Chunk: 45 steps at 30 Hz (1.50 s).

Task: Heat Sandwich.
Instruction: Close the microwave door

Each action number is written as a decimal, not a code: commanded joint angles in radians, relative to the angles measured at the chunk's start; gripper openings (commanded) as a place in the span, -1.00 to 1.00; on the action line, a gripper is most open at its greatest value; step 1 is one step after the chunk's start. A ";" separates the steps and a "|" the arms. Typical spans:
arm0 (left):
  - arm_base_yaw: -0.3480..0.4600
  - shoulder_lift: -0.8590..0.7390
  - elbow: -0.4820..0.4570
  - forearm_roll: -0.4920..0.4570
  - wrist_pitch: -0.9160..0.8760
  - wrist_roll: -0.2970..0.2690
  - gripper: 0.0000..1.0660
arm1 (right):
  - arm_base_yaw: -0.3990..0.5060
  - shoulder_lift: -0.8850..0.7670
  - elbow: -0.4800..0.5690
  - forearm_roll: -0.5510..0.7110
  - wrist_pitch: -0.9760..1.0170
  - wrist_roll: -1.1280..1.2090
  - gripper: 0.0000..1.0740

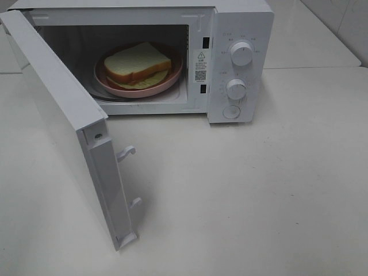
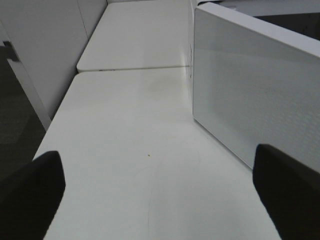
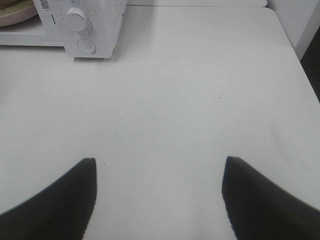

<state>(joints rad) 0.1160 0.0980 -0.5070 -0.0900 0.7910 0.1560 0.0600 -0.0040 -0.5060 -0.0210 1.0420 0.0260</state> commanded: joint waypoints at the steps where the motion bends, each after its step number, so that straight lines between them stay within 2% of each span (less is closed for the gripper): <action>1: 0.004 0.012 0.030 -0.006 -0.089 0.008 0.70 | 0.001 -0.026 0.003 0.002 -0.005 -0.001 0.31; 7: 0.004 0.014 0.095 -0.008 -0.222 0.007 0.66 | 0.001 -0.026 0.003 0.002 -0.005 -0.001 0.27; 10: 0.004 0.049 0.138 -0.009 -0.379 0.007 0.58 | 0.001 -0.026 0.003 0.002 -0.005 -0.001 0.26; 11: 0.004 0.049 0.138 -0.009 -0.379 0.007 0.58 | 0.001 -0.026 0.003 0.002 -0.005 -0.001 0.26; 14: 0.004 0.099 0.152 -0.009 -0.451 0.007 0.37 | 0.001 -0.026 0.003 0.002 -0.005 -0.001 0.26; 15: 0.004 0.141 0.161 -0.013 -0.500 0.007 0.24 | 0.001 -0.026 0.003 0.002 -0.005 -0.001 0.26; 16: 0.004 0.141 0.161 -0.013 -0.500 0.007 0.24 | 0.001 -0.026 0.003 0.002 -0.005 -0.001 0.26; 19: 0.004 0.200 0.173 -0.017 -0.588 0.006 0.08 | 0.001 -0.026 0.003 0.002 -0.005 -0.001 0.26; 20: 0.004 0.238 0.182 -0.017 -0.647 0.003 -0.03 | 0.001 -0.026 0.003 0.002 -0.005 -0.001 0.26; 23: 0.001 0.277 0.193 -0.018 -0.700 0.003 -0.13 | 0.001 -0.026 0.003 0.002 -0.005 -0.001 0.26; 25: -0.032 0.325 0.212 -0.019 -0.773 0.003 -0.28 | 0.001 -0.026 0.003 0.002 -0.005 -0.001 0.26; 28: -0.062 0.359 0.223 -0.019 -0.807 0.005 -0.39 | 0.001 -0.026 0.003 0.002 -0.005 -0.001 0.26; 30: -0.109 0.420 0.229 -0.011 -0.847 0.004 -0.60 | 0.001 -0.026 0.003 0.002 -0.005 -0.001 0.26; 31: -0.109 0.420 0.229 -0.011 -0.847 0.004 -0.60 | 0.001 -0.026 0.003 0.002 -0.005 -0.001 0.26; 35: -0.145 0.552 0.229 -0.011 -0.924 0.004 -0.98 | 0.001 -0.026 0.003 0.002 -0.005 -0.001 0.26; 38: -0.147 0.603 0.229 -0.011 -0.966 0.002 -1.00 | 0.001 -0.026 0.003 0.002 -0.005 -0.001 0.26; 42: -0.147 0.704 0.229 -0.010 -1.072 -0.052 -1.00 | 0.001 -0.026 0.003 0.002 -0.005 -0.001 0.26; 43: -0.147 0.755 0.229 0.019 -1.124 -0.099 -1.00 | 0.001 -0.026 0.003 0.002 -0.005 -0.001 0.26; 45: -0.147 0.799 0.229 0.075 -1.170 -0.149 -1.00 | 0.001 -0.026 0.003 0.002 -0.005 -0.001 0.26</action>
<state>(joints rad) -0.0280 0.8480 -0.2780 -0.0740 -0.2950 0.0740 0.0600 -0.0040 -0.5060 -0.0210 1.0420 0.0260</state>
